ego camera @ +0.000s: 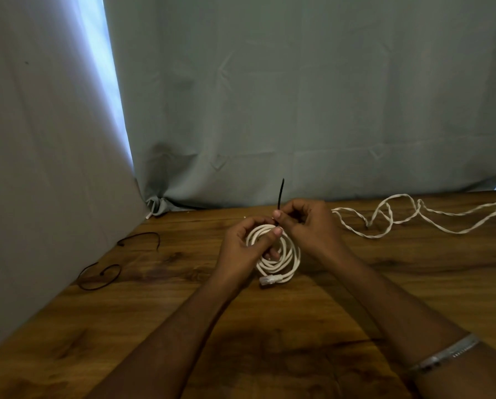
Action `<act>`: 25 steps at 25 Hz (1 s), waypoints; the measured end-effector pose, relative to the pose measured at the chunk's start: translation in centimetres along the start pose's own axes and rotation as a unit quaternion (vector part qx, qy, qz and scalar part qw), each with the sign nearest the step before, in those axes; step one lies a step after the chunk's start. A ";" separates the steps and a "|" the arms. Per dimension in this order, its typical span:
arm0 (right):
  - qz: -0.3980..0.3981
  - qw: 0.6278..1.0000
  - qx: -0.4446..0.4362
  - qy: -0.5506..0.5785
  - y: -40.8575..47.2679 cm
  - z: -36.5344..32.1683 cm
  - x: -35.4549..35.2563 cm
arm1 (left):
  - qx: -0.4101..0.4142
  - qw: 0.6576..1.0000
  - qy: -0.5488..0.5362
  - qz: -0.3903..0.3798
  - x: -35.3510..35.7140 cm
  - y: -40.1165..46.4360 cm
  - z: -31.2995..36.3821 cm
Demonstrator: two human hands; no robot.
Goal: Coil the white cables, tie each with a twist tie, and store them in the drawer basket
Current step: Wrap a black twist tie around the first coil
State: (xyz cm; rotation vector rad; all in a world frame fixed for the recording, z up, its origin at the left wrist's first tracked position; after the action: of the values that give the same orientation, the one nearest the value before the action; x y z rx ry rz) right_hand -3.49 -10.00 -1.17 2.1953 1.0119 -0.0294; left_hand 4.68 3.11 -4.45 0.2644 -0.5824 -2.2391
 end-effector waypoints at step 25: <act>-0.045 0.964 0.165 0.205 -0.2 1.4 1.2 | 0.025 0.998 0.029 0.044 0.0 0.0 -1.4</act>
State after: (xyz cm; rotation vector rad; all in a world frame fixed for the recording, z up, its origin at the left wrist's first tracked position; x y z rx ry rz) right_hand -2.41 -9.98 -2.73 2.5179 1.4194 0.2406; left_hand 5.18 2.62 -5.64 0.3232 -0.6079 -2.1272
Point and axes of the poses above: each hand's wrist, its own y-axis towards the middle knuckle, its own x-axis out of the palm, z = x × y, the point moved 2 cm from there along y, towards the middle knuckle, and after that the axes turned 1 degree about -z, right-handed, at the moved point
